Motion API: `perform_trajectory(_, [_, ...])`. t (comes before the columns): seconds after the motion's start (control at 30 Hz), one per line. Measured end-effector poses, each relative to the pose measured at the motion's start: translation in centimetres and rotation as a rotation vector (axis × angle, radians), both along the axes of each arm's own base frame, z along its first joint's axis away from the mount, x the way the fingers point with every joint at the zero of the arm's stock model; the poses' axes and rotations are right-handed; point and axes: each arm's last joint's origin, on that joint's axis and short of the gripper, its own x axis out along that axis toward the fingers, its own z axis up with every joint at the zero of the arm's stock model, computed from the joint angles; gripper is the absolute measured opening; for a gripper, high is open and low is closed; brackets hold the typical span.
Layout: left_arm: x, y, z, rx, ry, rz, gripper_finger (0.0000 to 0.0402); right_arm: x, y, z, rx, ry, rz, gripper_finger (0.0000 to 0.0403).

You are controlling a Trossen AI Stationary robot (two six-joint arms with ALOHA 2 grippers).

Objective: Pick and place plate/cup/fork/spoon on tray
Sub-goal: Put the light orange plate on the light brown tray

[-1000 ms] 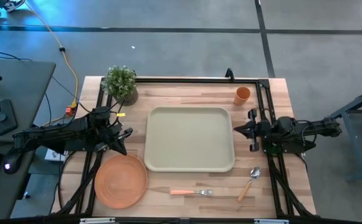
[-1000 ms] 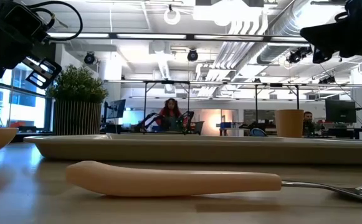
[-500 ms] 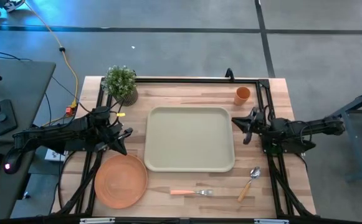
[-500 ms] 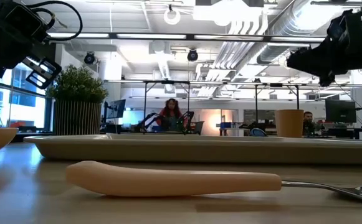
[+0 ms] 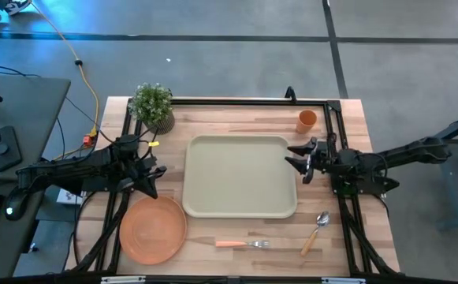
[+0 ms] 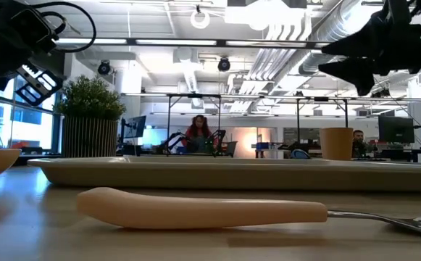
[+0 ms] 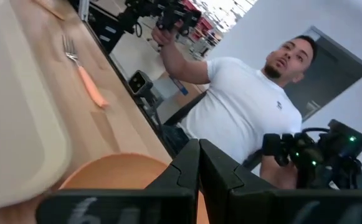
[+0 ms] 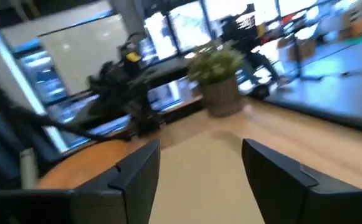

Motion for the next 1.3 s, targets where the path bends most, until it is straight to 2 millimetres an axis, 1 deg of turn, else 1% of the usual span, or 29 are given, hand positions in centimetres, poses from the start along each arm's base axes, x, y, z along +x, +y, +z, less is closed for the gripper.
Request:
perform_trajectory(0.1, [0.1,0.1,0.0,0.047,-0.038,0.045,0.0,0.8,0.2,-0.3,0.036,0.032,0.037,0.022])
perform_trajectory(0.23, [0.5,0.5,-0.1,0.286,-0.214,0.202,0.0,2.0,0.4,-1.6,0.083,0.111,0.019,0.022])
perform_trajectory(0.3, [0.7,0.8,0.2,0.381,-0.277,0.298,0.0,2.6,0.5,-2.0,0.104,0.106,0.017,0.022])
perform_trajectory(0.37, [0.9,1.0,0.6,0.417,-0.306,0.388,0.0,3.2,0.6,-2.2,0.111,0.088,0.039,0.022])
perform_trajectory(0.47, [1.1,1.2,1.4,0.394,-0.348,0.467,0.0,4.7,1.2,-2.1,0.099,0.093,0.078,0.022])
perform_trajectory(0.53, [1.1,1.2,1.7,0.346,-0.345,0.478,0.0,6.3,1.6,-1.6,0.063,0.116,0.087,0.022])
perform_trajectory(0.6, [1.1,1.2,2.0,0.346,-0.377,0.485,0.0,8.0,1.9,-1.0,0.01,0.147,0.098,0.022])
perform_trajectory(0.7, [1.2,1.4,2.2,0.322,-0.355,0.559,0.0,10.9,2.5,0.0,-0.105,0.206,0.142,0.022])
perform_trajectory(0.8, [1.2,1.4,1.8,0.263,-0.3,0.571,0.0,13.5,2.8,1.1,-0.189,0.279,0.137,0.022])
perform_trajectory(0.93, [1.2,0.9,0.5,0.229,-0.24,0.536,0.0,15.9,2.7,3.0,-0.201,0.379,0.093,0.022])
perform_trajectory(1.0, [1.2,0.8,0.3,0.241,-0.227,0.542,0.0,16.6,2.8,3.9,-0.21,0.428,0.068,0.022])
perform_trajectory(1.1, [1.3,1.0,0.3,0.248,-0.208,0.633,0.0,17.0,2.7,5.2,-0.206,0.501,-0.003,0.022])
perform_trajectory(1.2, [1.4,1.1,0.2,0.245,-0.186,0.692,0.0,16.7,2.8,6.0,-0.204,0.576,-0.057,0.022])
perform_trajectory(1.3, [1.4,1.3,0.2,0.236,-0.172,0.742,0.0,16.1,3.0,6.4,-0.203,0.603,-0.083,0.022])
